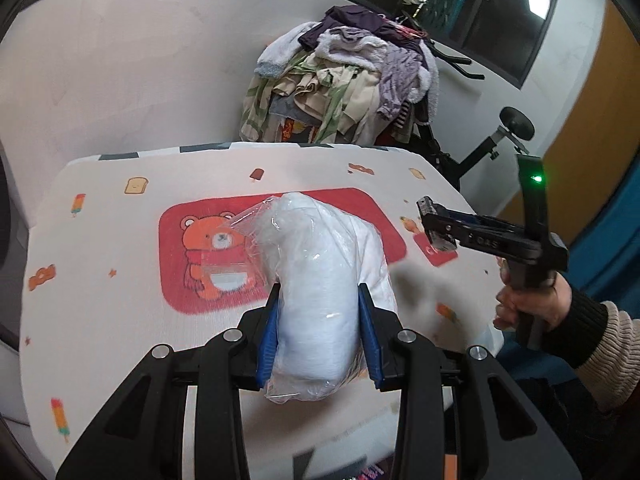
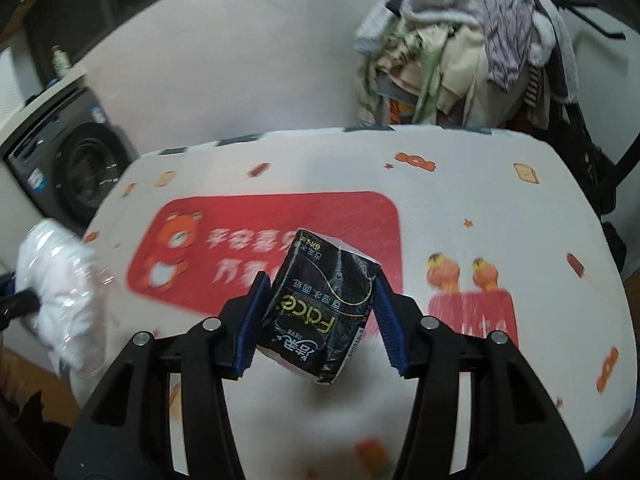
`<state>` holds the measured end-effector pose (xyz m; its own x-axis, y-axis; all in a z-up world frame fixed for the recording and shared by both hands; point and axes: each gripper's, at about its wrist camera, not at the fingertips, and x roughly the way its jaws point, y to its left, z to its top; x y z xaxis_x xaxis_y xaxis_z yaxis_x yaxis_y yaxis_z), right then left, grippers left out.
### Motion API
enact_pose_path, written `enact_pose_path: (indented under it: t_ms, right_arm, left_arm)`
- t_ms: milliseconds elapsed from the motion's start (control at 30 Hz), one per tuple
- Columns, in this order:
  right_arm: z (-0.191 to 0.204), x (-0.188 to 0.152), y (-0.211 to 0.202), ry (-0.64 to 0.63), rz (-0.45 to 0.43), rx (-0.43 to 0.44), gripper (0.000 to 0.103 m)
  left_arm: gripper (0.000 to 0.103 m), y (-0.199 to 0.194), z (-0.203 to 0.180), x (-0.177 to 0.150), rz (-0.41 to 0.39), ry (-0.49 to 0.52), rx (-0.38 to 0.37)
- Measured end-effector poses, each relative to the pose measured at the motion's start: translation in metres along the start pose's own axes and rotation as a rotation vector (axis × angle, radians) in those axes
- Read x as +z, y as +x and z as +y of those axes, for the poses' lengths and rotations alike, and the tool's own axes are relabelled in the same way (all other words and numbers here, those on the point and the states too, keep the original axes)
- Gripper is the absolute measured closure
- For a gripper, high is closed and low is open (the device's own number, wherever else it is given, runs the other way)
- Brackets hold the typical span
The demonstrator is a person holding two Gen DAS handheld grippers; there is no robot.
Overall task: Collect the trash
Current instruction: 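Lower both tools to the brown bin and release the white bag and black tissue pack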
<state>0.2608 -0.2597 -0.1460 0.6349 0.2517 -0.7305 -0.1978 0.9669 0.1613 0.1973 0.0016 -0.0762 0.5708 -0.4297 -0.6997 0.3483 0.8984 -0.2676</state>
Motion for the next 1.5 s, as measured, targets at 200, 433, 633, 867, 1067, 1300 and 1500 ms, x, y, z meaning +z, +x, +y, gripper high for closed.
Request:
enact_pose_path:
  t_ms: [200, 433, 633, 867, 1067, 1300, 1500]
  right_arm:
    - [0.029, -0.038, -0.058, -0.02, -0.05, 0.043, 0.05]
    - [0.058, -0.078, -0.1, -0.054, -0.079, 0.081, 0.05]
    - [0.075, -0.104, -0.115, -0.088, -0.071, 0.097, 0.05]
    - [0.082, -0.127, -0.126, -0.092, -0.058, 0.106, 0.05]
    - [0.08, -0.148, -0.126, -0.085, -0.028, 0.102, 0.05]
    - [0.078, -0.168, -0.12, -0.073, 0.014, 0.107, 0.05]
    - [0.079, -0.179, -0.115, -0.071, 0.038, 0.108, 0.05]
  left_arm:
    - [0.068, -0.034, -0.03, -0.036, 0.014, 0.044, 0.021]
    - [0.067, -0.054, -0.052, -0.095, 0.073, 0.071, 0.035]
    - [0.067, -0.056, -0.062, -0.138, 0.135, 0.083, 0.041]
    - [0.067, -0.05, -0.071, -0.173, 0.2, 0.094, 0.031]
    - [0.067, -0.038, -0.08, -0.198, 0.256, 0.103, 0.017]
    - [0.066, -0.017, -0.083, -0.22, 0.341, 0.125, 0.021]
    - [0.066, -0.001, -0.077, -0.235, 0.402, 0.107, 0.023]
